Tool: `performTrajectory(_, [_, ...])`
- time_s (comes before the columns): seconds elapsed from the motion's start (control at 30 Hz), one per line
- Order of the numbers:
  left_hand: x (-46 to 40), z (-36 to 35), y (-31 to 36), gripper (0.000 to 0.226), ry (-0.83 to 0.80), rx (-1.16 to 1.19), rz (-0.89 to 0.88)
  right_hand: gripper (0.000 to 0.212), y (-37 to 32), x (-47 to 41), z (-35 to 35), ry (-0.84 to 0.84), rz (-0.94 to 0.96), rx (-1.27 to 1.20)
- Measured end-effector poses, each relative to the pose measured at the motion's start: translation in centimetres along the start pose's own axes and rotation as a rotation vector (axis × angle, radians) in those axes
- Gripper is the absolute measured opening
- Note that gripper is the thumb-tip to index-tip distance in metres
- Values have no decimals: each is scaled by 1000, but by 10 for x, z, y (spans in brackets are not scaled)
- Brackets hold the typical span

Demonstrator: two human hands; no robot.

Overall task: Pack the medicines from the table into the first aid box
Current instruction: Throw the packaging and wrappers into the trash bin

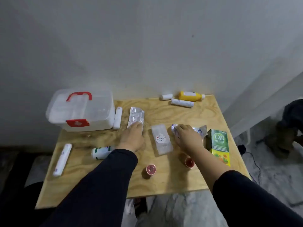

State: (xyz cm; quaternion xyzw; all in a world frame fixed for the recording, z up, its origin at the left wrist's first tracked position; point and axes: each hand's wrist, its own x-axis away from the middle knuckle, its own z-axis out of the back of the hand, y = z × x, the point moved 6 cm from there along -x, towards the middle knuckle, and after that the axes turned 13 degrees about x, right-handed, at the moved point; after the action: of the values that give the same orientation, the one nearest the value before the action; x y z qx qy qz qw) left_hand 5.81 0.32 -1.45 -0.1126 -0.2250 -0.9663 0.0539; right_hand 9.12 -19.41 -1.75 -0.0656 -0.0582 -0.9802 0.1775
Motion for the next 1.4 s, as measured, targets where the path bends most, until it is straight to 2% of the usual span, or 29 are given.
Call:
performTrajectory(0.13, [-4,-4,-6,57,36,-55,-85,27,0,-8,-9,-29,-1,99])
performTrajectory(0.23, [-1,4,-4,42,75,-79,-124,26,2,-7,-6,-14,-25,120])
performTrajectory(0.33, [1,28,3,32,122,-29,-33,36,5,-10,20,41,-79,83])
performTrajectory(0.4, [3,48,12,37,193,-50,-20,41,6,-13,45,105,-104,45])
performTrajectory(0.47, [10,68,19,51,265,-20,-38,35,6,-13,72,201,-137,-28])
performTrajectory(0.57, [29,101,28,28,405,17,-37,21,1,-5,110,317,-188,-187])
performTrajectory(0.7, [77,131,36,24,566,80,-5,43,-22,22,153,407,-151,-448])
performTrajectory(0.8, [125,145,29,31,655,147,47,53,-54,51,176,445,-38,-538])
performTrajectory(0.93, [194,157,5,32,712,173,173,59,-113,83,186,395,80,-597])
performTrajectory(1.17, [290,169,-78,30,821,155,357,43,-229,129,192,216,314,-530])
performTrajectory(1.4, [351,178,-192,28,798,131,462,39,-370,146,177,109,461,-472])
